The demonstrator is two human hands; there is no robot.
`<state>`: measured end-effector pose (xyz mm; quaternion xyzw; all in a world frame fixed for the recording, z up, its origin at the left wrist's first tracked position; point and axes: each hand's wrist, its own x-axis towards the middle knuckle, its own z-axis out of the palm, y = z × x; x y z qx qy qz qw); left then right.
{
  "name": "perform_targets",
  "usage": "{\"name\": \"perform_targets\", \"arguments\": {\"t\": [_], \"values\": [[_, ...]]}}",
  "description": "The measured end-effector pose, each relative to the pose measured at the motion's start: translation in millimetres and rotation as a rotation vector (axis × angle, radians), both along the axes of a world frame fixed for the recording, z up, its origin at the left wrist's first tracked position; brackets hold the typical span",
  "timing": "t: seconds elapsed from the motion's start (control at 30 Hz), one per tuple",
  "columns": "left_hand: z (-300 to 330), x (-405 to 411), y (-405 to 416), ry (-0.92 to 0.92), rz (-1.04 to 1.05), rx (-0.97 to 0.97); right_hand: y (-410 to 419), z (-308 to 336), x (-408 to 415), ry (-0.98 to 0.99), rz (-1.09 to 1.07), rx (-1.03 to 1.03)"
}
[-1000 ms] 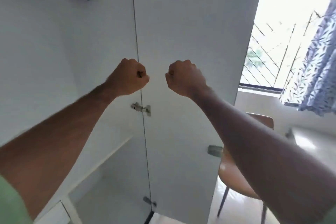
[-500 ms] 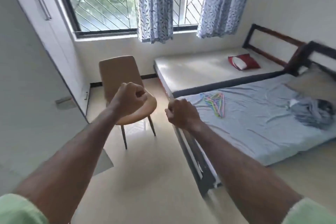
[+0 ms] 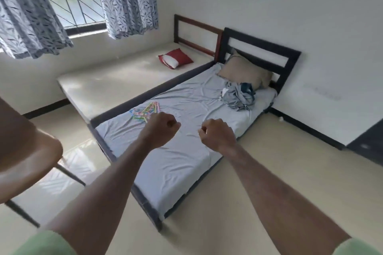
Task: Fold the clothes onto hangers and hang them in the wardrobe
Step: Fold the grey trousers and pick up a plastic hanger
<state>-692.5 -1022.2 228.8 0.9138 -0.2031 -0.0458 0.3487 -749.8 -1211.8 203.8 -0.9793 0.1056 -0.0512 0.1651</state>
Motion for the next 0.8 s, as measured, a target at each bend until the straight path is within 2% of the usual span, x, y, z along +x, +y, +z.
{"name": "perform_targets", "arguments": {"t": [0.33,0.57,0.8], "values": [[-4,93,-208,-0.072,-0.27,0.037,-185,-8,56,-0.032,-0.219,0.046],[-38,206,-323,-0.036,-0.347,0.029,-297,-31,145,-0.02,-0.342,0.007],[-44,345,-419,0.025,-0.354,0.005,-397,-32,264,-0.012,-0.424,0.016]]}}
